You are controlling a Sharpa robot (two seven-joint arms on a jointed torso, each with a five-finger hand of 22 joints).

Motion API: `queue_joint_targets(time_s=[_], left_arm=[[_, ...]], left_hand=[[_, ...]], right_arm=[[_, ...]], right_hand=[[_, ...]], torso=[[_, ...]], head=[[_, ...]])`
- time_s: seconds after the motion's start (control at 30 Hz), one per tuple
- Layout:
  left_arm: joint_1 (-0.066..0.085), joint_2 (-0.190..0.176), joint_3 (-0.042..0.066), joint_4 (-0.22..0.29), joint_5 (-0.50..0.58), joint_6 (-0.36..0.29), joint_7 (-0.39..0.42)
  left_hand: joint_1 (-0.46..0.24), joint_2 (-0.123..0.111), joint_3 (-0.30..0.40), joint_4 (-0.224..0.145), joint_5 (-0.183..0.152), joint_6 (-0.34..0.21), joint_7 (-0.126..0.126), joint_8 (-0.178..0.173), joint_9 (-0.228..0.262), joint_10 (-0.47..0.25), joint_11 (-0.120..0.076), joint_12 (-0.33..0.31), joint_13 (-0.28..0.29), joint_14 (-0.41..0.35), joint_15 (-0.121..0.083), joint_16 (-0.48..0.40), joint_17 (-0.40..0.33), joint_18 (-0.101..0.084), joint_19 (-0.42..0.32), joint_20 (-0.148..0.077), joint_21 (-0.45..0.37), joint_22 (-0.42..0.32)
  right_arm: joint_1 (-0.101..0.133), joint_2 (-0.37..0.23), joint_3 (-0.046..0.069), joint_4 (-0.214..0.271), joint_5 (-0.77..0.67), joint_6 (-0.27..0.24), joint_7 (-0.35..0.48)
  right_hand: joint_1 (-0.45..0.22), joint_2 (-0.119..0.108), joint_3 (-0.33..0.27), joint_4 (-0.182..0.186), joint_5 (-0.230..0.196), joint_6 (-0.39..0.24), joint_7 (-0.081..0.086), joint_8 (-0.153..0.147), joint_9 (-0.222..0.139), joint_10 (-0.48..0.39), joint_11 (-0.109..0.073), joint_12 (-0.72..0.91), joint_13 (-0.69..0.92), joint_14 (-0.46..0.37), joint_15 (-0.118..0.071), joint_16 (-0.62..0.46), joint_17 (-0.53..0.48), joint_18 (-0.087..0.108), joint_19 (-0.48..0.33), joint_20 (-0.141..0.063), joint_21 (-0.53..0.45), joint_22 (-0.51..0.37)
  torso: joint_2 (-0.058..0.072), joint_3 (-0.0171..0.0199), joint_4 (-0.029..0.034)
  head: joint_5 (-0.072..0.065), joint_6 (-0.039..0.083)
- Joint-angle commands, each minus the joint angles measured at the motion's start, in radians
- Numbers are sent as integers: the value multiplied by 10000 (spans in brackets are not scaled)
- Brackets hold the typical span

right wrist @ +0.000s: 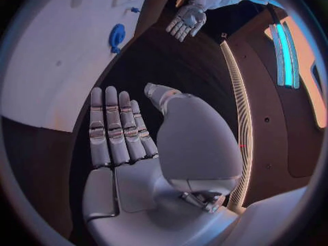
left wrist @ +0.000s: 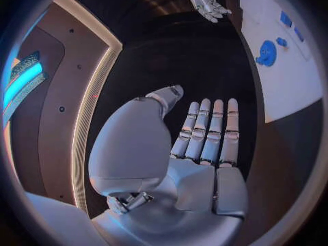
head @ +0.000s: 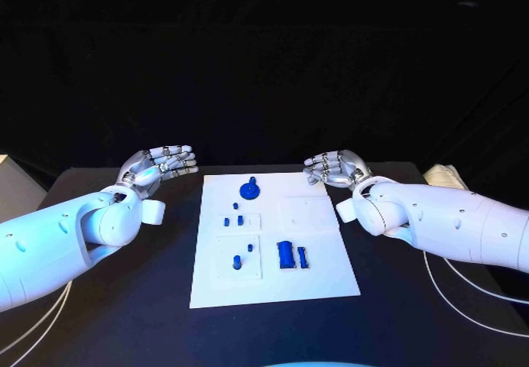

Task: Assemble the parts on the task board

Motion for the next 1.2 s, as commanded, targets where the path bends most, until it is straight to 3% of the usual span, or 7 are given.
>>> queue_joint_targets(time_s=[0.03, 0.07, 0.1, 0.23, 0.27, 0.3, 1.2], left_arm=[[-2, -1, 1, 6, 0, -10, 1], [-8, -2, 3, 24, 1, -39, 3], [-18, -5, 6, 54, 1, -87, 7], [-117, -33, 38, 349, 9, -566, 44], [-150, -43, 48, 447, 11, -725, 56], [-186, -53, 60, 555, 14, -900, 70], [-1334, -382, 430, 3977, 102, -6455, 502]], left_hand=[[-4131, 1982, -4744, -1367, -2181, -7987, -1639, -2045, -3041, -9611, -1752, -927, -643, -7843, -1770, -2452, -2429, -1775, -7242, -2879, -1749, -2726], [-4439, 1982, -4744, -1367, -2181, -7987, -1639, -2045, -3041, -9611, -1752, -927, -643, -7843, -1770, -2452, -2429, -1775, -7242, -2879, -1749, -2726], [-4759, 1982, -4744, -1367, -2181, -7987, -1639, -2045, -3041, -9611, -1752, -927, -643, -7843, -1770, -2452, -2429, -1775, -7242, -2879, -1749, -2726], [-6232, 1982, -4744, -1367, -2181, -7987, -1639, -2045, -3041, -9611, -1752, -927, -643, -7843, -1770, -2452, -2429, -1775, -7242, -2879, -1749, -2726], [-6510, 1982, -4744, -1367, -2181, -7987, -1639, -2045, -3041, -9611, -1752, -927, -643, -7843, -1770, -2452, -2429, -1775, -7242, -2879, -1749, -2726], [-13734, 1982, -4744, -1367, -2181, -7987, -1639, -2045, -3041, -9611, -1752, -927, -643, -7843, -1770, -2452, -2429, -1775, -7242, -2879, -1749, -2726], [-13734, 1982, -4744, -1367, -2181, -7987, -1639, -2045, -3041, -9611, -1752, -927, -643, -7843, -1770, -2452, -2429, -1775, -7242, -2879, -1749, -2726]], right_arm=[[-4, 0, 5, 10, 8, -9, 4], [-17, -2, 18, 39, 31, -35, 17], [-38, -4, 40, 87, 69, -79, 38], [-245, -25, 258, 566, 449, -512, 245], [-313, -32, 330, 725, 575, -656, 314], [-389, -40, 410, 901, 714, -815, 389], [-1464, -150, 1542, 3390, 2686, -3067, 1466]], right_hand=[[-4038, 2331, -5078, -1664, -1681, -8467, -2038, -2474, -3331, -3169, -1559, -983, -2942, -3043, -1143, -2552, -4433, -1705, -9333, -2257, -634, -6820], [-4354, 2331, -5078, -1664, -1681, -8467, -2038, -2474, -3331, -3465, -1559, -983, -2942, -10091, -1143, -2552, -4433, -1705, -9333, -2257, -634, -6820], [-4673, 2331, -5078, -1664, -1681, -8467, -2038, -2474, -3331, -10506, -1559, -983, -2942, -10091, -1143, -2552, -4433, -1705, -9333, -2257, -634, -6820], [-6105, 2331, -5078, -1664, -1681, -8467, -2038, -2474, -3331, -10506, -1559, -983, -2942, -10091, -1143, -2552, -4433, -1705, -9333, -2257, -634, -6820], [-13388, 2331, -5078, -1664, -1681, -8467, -2038, -2474, -3331, -10506, -1559, -983, -2942, -10091, -1143, -2552, -4433, -1705, -9333, -2257, -634, -6820], [-13388, 2331, -5078, -1664, -1681, -8467, -2038, -2474, -3331, -10506, -1559, -983, -2942, -10091, -1143, -2552, -4433, -1705, -9333, -2257, -634, -6820], [-13388, 2331, -5078, -1664, -1681, -8467, -2038, -2474, -3331, -10506, -1559, -983, -2942, -10091, -1143, -2552, -4433, -1705, -9333, -2257, -634, -6820]], torso=[[0, 2, -5], [-13, 6, -13], [-35, 14, -25], [-251, 92, -143], [-322, 118, -182], [-401, 146, -225], [-1145, 414, -633]], head=[[-3, -5], [10, 10], [30, 35], [229, 274], [295, 353], [368, 441], [1055, 1266]])
